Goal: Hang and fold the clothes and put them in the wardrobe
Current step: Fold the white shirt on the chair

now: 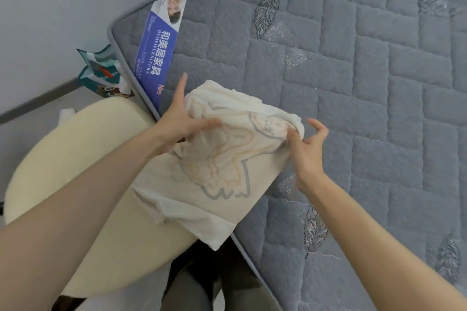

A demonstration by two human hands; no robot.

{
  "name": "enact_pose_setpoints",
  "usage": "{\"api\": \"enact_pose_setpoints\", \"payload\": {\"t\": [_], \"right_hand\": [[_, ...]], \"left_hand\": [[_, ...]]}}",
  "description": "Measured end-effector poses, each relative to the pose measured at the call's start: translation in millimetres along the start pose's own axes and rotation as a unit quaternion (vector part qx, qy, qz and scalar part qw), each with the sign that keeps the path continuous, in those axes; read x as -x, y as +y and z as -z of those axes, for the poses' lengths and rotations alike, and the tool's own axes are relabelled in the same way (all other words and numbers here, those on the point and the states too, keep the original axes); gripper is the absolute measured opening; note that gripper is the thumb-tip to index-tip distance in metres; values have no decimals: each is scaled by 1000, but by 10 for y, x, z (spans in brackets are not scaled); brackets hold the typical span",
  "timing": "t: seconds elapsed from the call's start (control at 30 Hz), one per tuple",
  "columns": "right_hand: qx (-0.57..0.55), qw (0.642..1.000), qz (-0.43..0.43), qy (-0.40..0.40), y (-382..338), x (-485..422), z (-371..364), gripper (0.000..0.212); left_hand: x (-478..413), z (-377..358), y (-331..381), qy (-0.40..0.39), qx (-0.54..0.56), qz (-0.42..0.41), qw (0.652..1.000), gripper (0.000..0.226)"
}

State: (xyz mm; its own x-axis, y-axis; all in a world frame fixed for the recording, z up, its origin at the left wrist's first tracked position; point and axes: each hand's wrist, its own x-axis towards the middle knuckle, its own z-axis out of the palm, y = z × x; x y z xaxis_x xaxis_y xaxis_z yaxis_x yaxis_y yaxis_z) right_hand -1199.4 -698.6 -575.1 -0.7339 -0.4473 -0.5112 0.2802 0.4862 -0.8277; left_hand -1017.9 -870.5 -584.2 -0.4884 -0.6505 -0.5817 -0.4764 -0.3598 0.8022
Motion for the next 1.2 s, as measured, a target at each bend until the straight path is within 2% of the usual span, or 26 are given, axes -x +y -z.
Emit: {"api": "enact_pose_setpoints", "payload": {"t": [0.07, 0.13, 0.2, 0.27, 0.3, 0.33, 0.43, 0.5, 0.57, 0.67, 0.77, 0.9, 0.97, 1.07, 1.2], "right_hand": [[6, 995, -3, -96, -132, 14, -3, 40], [32, 977, -30, -209, -241, 48, -28, 44], [116, 960, -24, -255, -303, 111, -93, 55], [280, 929, 26, -243, -344, 195, -170, 72], [347, 907, 56, -231, -360, 231, -206, 72], [391, 890, 83, -218, -384, 267, -237, 66], [449, 863, 145, -179, -508, 334, -321, 28], [465, 852, 176, -162, -672, 371, -359, 14], [463, 854, 185, -151, -882, 393, -383, 13], [467, 849, 213, -126, -1241, 395, -428, 14], [463, 834, 287, -93, -1629, 334, -495, 17], [434, 808, 398, -25, -2130, 254, -502, 15], [415, 797, 438, -16, -2302, 227, -464, 13], [422, 767, 482, -39, -2327, 218, -381, 9], [476, 758, 443, -46, -1889, 192, -222, 26]], "left_hand": [[164, 188, 49, -49, -113, -59, 991, 99], [317, 276, 55, 5, -206, -106, 973, 83], [462, 304, 32, 86, -254, -117, 956, 73], [570, 331, -20, 135, -294, -110, 940, 69], [614, 365, -41, 150, -317, -104, 931, 67], [650, 416, -55, 160, -340, -98, 921, 65], [742, 601, -29, 164, -399, -96, 897, 50], [779, 724, 39, 158, -436, -102, 880, 39], [801, 827, 149, 171, -440, -113, 874, 31], [815, 949, 426, 222, -377, -129, 890, 24], [818, 1052, 799, 270, -334, -149, 891, 25], [826, 1125, 1306, 348, -328, -208, 853, 25], [811, 1114, 1476, 368, -317, -246, 839, 23], [759, 1016, 1521, 353, -325, -287, 829, 25], [678, 797, 1181, 299, -377, -296, 825, 25]]}}
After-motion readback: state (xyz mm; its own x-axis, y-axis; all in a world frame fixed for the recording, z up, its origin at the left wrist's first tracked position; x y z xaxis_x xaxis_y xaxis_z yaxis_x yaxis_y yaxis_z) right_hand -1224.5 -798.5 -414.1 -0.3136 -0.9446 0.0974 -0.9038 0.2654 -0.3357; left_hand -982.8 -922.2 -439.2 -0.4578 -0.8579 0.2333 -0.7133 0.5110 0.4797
